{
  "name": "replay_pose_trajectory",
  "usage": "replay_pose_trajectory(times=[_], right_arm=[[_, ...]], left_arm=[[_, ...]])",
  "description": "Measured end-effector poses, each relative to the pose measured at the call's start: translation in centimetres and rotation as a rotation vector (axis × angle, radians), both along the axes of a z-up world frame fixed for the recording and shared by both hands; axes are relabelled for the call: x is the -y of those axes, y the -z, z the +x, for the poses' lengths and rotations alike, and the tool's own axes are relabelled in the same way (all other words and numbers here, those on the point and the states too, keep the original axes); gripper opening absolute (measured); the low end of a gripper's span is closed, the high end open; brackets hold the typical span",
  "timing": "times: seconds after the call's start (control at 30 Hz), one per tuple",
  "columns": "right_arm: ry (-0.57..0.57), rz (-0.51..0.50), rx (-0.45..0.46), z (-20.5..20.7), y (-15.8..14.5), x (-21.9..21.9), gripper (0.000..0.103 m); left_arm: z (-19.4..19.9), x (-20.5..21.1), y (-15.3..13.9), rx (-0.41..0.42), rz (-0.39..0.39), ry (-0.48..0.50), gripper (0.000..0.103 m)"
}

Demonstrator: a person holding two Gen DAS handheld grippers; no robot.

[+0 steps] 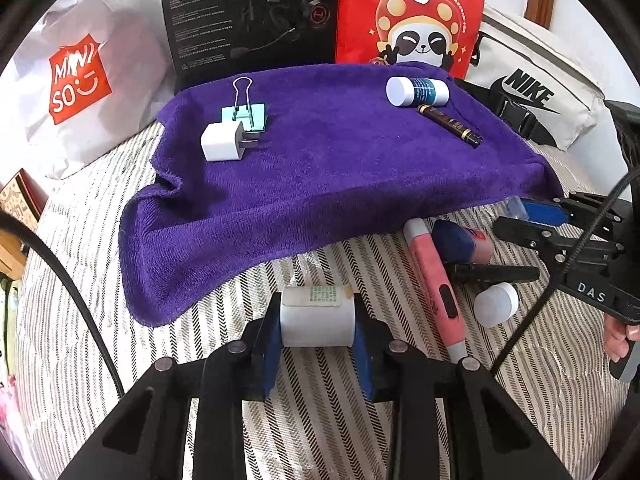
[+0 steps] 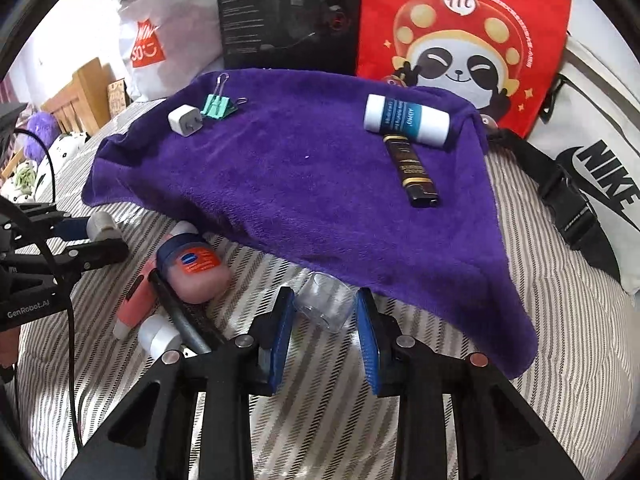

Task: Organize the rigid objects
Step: 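Grasp the clear plastic cup with the right gripper while the left holds the roll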

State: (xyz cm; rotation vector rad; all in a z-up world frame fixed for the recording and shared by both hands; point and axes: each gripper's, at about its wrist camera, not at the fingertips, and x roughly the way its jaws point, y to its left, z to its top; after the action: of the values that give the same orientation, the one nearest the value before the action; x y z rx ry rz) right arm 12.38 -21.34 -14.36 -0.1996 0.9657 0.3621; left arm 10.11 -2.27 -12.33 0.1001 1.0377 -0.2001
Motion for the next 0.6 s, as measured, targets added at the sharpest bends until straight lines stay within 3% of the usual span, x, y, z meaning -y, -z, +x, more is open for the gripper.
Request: replay_pose_trajectory(times=[0.47,0.6], right_arm=[[0.055,0.120,-0.053,-1.8,-0.2,2.5,0.031],[0.071,0.152,-0.063,-2.0,-0.8,3.0,0.031]], left_arm=[[-0.1,-0.2,0.0,0.022,-0.013,0.003,0.030],[-0.7,-0.9,-0.3,0.012,-0.062,0.003,0.030]])
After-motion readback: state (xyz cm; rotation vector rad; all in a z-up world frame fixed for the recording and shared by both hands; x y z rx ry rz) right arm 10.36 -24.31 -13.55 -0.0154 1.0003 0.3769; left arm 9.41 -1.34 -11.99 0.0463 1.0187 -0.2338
